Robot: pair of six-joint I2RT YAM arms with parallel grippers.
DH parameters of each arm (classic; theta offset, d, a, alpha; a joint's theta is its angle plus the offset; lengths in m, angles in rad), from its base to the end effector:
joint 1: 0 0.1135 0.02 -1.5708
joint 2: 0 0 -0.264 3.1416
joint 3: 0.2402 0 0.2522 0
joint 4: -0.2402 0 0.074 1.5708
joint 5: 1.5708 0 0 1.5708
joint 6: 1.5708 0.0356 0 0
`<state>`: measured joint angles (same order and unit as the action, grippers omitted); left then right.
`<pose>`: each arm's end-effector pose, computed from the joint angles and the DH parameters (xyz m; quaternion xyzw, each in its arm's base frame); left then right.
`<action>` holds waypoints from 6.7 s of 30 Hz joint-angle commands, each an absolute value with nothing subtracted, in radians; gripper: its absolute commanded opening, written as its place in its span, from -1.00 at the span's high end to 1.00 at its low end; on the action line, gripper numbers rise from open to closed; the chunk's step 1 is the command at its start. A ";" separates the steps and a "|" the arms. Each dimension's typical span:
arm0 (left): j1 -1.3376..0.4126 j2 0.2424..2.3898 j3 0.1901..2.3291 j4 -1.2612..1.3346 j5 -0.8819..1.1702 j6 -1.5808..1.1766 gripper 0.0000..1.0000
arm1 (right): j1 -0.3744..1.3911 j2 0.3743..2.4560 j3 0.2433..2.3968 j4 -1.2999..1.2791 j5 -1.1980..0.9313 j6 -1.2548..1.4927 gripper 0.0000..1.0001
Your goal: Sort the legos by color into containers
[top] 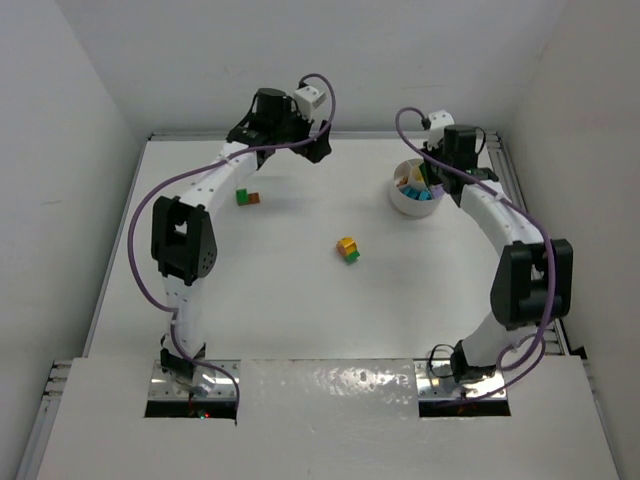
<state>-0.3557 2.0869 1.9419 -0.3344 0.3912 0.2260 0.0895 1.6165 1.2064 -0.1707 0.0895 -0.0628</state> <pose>0.4604 -0.1855 0.3178 0.3371 0.7743 -0.1988 0.4973 0.3709 0.0301 0.2745 -0.0457 0.8782 -0.0330 0.4750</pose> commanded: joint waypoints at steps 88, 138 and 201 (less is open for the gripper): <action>-0.253 1.625 1.338 -0.229 0.313 0.341 -0.71 | 0.557 1.699 0.984 -0.026 -0.141 0.077 -0.61; -0.410 1.502 0.667 1.108 0.221 1.164 -0.64 | 0.584 1.818 1.511 0.210 0.091 1.094 1.00; -0.445 1.433 0.632 0.859 0.215 1.094 1.00 | 0.341 1.890 1.806 -0.221 0.070 0.670 1.00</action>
